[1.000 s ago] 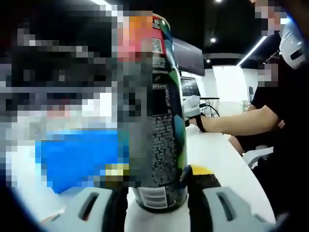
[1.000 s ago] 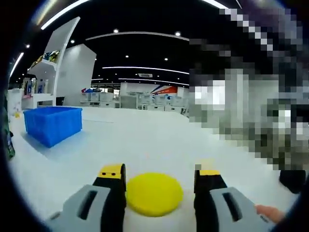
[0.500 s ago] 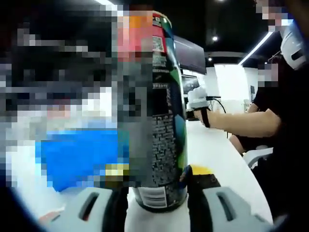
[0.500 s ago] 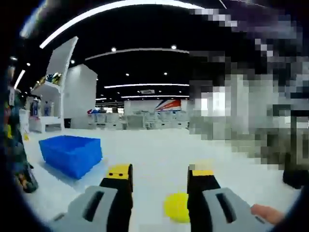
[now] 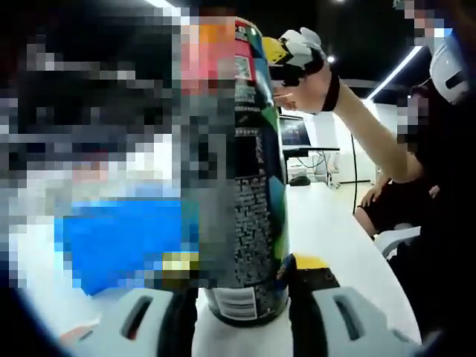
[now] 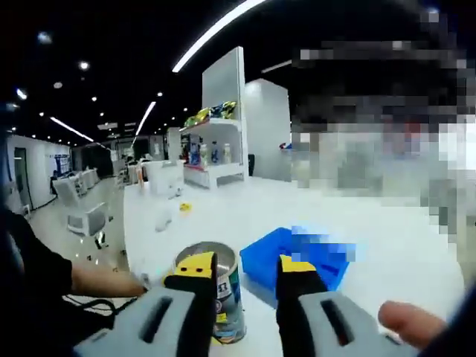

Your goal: Open the lid of the chip container on the table, take out the chips, place them into the box in front of the container, and close the lid

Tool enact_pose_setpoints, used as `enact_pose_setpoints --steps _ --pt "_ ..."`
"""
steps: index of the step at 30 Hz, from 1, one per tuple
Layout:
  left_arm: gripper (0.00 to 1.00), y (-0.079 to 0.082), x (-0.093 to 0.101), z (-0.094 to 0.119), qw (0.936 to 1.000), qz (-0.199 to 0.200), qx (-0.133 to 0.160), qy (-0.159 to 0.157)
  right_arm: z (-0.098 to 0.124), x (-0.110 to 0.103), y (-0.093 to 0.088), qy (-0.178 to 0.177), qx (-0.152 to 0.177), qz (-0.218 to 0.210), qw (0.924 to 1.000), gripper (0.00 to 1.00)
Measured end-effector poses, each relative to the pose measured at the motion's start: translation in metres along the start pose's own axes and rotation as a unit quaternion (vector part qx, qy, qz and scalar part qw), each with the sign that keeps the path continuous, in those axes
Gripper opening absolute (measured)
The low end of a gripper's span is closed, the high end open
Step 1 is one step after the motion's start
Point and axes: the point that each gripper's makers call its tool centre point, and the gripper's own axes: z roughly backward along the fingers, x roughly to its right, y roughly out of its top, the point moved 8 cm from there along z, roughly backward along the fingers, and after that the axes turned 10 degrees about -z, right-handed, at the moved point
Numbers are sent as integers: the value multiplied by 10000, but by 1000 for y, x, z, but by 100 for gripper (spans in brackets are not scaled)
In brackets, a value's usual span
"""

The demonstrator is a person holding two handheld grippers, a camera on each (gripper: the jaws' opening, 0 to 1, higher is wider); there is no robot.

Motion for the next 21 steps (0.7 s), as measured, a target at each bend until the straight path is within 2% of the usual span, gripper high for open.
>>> enact_pose_setpoints --steps 3,6,8,9,11,12,14,15,17,21 --pt "48 0 -1 1 10000 16 -45 -9 -5 -1 0 82 -83 -74 9999 24" --pt "48 1 0 1 10000 -18 -37 -36 -10 -5 -3 226 -360 -221 9989 22" --pt "48 1 0 1 10000 -12 -38 -42 -12 -4 -8 110 -724 -156 9972 18" --pt "48 0 0 1 10000 15 -51 -44 -13 -6 -4 183 -668 -138 9975 16" --pt "48 1 0 1 10000 3 -48 -42 -14 -10 -4 251 -892 -201 9955 10" --pt "48 1 0 1 10000 -3 -42 -40 -14 -12 -4 314 -992 -213 9943 4" --pt "48 1 0 2 10000 -10 -46 -40 -15 -14 -1 246 -1096 -135 9936 3" --pt "48 2 0 2 10000 -5 -49 -35 -13 -12 1 35 -1152 37 9933 2" --pt "47 3 -1 4 10000 18 -27 -36 -12 -11 1 -163 -1246 53 9921 0" --pt "47 4 1 5 10000 -10 -62 -23 -7 -13 -1 -19 -1233 -85 9923 0"
